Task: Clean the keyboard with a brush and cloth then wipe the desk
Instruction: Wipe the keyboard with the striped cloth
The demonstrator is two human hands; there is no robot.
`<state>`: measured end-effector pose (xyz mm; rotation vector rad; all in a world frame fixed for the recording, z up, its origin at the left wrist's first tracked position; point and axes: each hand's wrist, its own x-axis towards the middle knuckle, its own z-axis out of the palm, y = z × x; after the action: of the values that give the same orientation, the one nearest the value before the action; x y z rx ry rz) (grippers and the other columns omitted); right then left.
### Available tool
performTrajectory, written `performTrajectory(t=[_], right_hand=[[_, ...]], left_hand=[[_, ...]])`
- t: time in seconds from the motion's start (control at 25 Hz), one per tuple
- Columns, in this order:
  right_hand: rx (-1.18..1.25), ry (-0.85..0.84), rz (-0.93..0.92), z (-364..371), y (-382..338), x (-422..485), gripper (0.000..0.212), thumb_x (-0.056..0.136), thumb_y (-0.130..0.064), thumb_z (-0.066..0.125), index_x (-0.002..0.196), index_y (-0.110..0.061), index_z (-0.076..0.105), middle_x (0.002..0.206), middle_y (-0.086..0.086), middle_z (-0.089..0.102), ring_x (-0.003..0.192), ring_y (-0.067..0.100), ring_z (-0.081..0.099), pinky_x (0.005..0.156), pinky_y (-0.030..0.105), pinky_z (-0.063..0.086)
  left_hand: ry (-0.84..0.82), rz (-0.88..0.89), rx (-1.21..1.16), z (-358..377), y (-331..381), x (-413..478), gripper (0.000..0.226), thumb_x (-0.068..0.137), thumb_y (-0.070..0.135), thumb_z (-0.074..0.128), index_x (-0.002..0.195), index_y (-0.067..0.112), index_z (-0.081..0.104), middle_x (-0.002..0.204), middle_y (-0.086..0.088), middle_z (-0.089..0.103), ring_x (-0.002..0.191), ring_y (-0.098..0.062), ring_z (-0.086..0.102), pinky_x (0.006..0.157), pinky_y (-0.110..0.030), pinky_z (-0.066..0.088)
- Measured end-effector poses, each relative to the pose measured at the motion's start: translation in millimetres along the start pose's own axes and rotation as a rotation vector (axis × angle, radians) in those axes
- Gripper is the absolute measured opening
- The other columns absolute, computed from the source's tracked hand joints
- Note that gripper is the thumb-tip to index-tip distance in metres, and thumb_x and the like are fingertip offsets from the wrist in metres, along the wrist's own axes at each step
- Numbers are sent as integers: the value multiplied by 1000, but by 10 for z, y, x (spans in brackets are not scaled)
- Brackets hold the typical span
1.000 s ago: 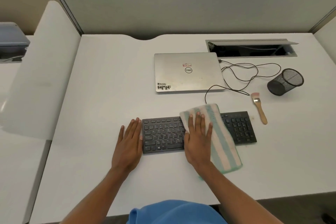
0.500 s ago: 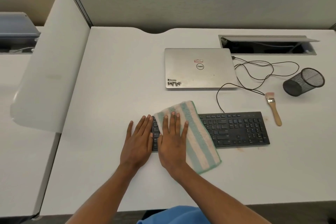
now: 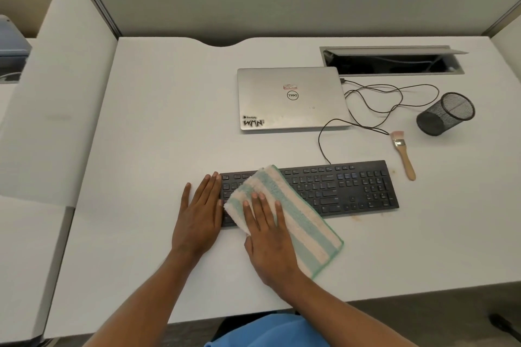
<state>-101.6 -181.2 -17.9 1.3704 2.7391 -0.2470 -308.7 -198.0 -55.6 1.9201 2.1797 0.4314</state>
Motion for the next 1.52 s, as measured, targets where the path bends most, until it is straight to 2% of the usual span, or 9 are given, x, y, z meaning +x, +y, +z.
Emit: performTrajectory(t=[0.16, 0.36, 0.52, 0.68, 0.84, 1.0, 1.16, 1.28, 1.52], right_hand=[[12, 52, 89, -32, 506, -126, 70, 101, -28, 36, 161, -15, 3, 169, 8, -5, 156, 24, -5, 124, 54, 14], [47, 110, 222, -122, 1079, -191, 72, 100, -24, 40, 161, -17, 3, 169, 3, -5, 156, 19, -4, 125, 52, 14], [112, 146, 407, -133, 1468, -146, 68, 100, -26, 28, 161, -20, -1, 169, 0, -2, 156, 14, -4, 125, 51, 11], [129, 182, 568, -145, 1745, -57, 64, 100, -30, 19, 161, -21, 1, 169, 4, 1, 156, 18, 0, 125, 53, 11], [105, 165, 670, -122, 1482, 157, 66, 99, -31, 23, 162, -21, 4, 168, 12, 4, 156, 27, 0, 123, 60, 6], [106, 147, 567, -110, 951, 354, 70, 100, -28, 39, 162, -21, 5, 168, 13, 1, 156, 28, -3, 122, 61, 6], [124, 130, 408, -141, 394, 503, 68, 100, -31, 36, 161, -20, 9, 168, 12, -2, 155, 28, -6, 122, 61, 7], [111, 100, 288, -156, 108, 559, 67, 101, -33, 28, 161, -20, 3, 168, 11, -9, 155, 29, -12, 122, 61, 6], [60, 51, 46, -62, -275, 376, 78, 101, -33, 44, 161, -16, -2, 167, 14, -10, 155, 31, -12, 121, 62, 11]], left_hand=[[14, -10, 0, 5, 30, 8, 58, 112, 32, 22, 168, 16, 23, 173, 4, 27, 161, -11, 19, 131, -53, 14], [4, -15, 4, 2, 42, 0, 59, 112, 32, 19, 168, 16, 23, 173, 4, 27, 161, -11, 19, 131, -54, 14], [-1, -15, 16, 12, 32, -4, 59, 112, 34, 16, 169, 17, 21, 174, 3, 25, 162, -11, 17, 131, -53, 13], [-1, -15, 20, 24, 34, 4, 59, 112, 33, 15, 168, 16, 22, 174, 2, 26, 162, -12, 18, 131, -54, 13], [4, -18, 21, 28, 53, 5, 60, 112, 33, 15, 168, 14, 24, 173, 1, 29, 161, -14, 21, 131, -55, 14], [10, -19, 25, 27, 57, 5, 60, 111, 32, 16, 167, 13, 25, 173, 0, 29, 161, -14, 22, 131, -55, 15], [15, -16, 20, 27, 52, 8, 59, 111, 32, 18, 167, 13, 25, 172, 0, 30, 161, -15, 23, 131, -54, 13], [10, -24, 19, 28, 54, 9, 60, 111, 33, 16, 168, 14, 24, 173, 0, 29, 161, -13, 21, 131, -53, 11], [-16, 14, 35, 27, 20, -6, 64, 111, 39, 2, 168, 19, 25, 174, 3, 24, 162, -13, 16, 131, -54, 12]])
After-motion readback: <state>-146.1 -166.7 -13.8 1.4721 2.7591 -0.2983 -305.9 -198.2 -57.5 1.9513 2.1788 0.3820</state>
